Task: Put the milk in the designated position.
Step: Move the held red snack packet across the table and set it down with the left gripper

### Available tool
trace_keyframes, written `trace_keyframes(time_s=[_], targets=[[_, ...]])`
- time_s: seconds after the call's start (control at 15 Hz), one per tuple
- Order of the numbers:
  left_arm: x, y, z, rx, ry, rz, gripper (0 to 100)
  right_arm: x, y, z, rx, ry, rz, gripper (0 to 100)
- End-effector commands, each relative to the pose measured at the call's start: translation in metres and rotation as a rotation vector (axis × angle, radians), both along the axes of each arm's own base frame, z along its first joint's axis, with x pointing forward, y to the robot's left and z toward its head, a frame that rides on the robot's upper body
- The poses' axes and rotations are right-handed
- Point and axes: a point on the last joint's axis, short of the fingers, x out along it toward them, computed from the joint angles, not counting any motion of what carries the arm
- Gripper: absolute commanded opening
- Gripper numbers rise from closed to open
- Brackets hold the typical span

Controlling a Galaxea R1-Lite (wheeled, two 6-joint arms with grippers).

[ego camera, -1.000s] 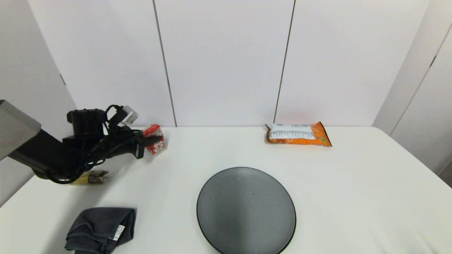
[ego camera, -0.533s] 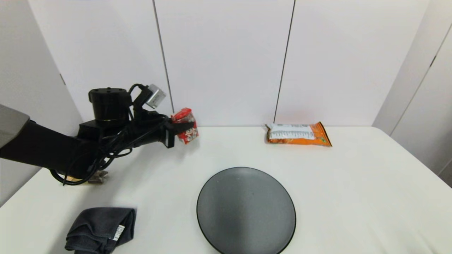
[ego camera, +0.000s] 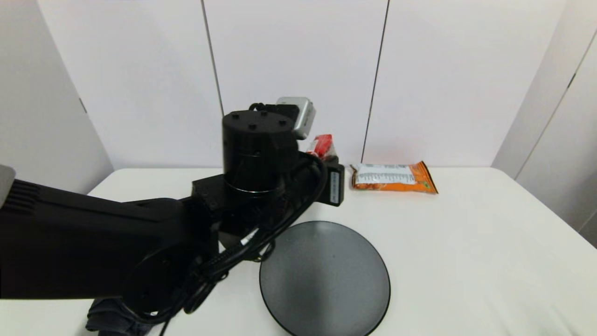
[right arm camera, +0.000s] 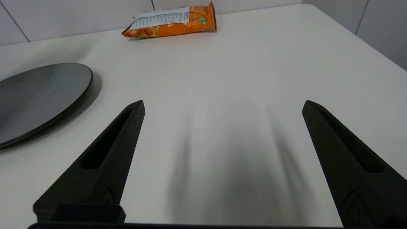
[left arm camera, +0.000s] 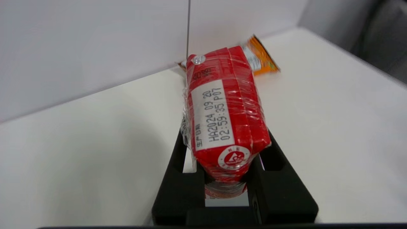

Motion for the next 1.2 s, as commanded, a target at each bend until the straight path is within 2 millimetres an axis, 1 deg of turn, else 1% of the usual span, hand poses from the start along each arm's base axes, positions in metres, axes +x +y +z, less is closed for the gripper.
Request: trace_keyframes(time_s=[0.07,0.2,0.33,0.47,0.6,0.73,0.87,1.0,1.2], targets=[[-0.025,-0.062,-0.007,-0.072,0.026,0.208,0,0.000,0.000,0.000,0.001,0.001,0.000,100],[-0.026,-0.079,-0.023,-0.065,0.044,0.222,0,0.000,0.000,0.000,0.001,0.001,0.000,100],[-0.026,-0.091,-0.044,-0.038,0.073,0.215,0,0.000,0.000,0.000,0.001,0.001,0.000,100],[-0.030,-0.105,-0.055,-0.039,0.087,0.195,0,0.000,0.000,0.000,0.001,0.001,0.000,100],[-0.033,-0.120,-0.061,-0.045,0.088,0.174,0,0.000,0.000,0.000,0.001,0.001,0.000,100],[-0.039,-0.138,-0.060,-0.073,0.079,0.145,0,0.000,0.000,0.000,0.001,0.001,0.000,100],[-0.040,-0.155,-0.061,-0.064,0.082,0.130,0,0.000,0.000,0.000,0.001,0.001,0.000,100],[-0.044,-0.168,-0.063,-0.032,0.091,0.114,0,0.000,0.000,0.000,0.001,0.001,-0.001,100],[-0.051,-0.178,-0.071,0.046,0.111,0.097,0,0.000,0.000,0.000,0.001,0.001,0.000,100]])
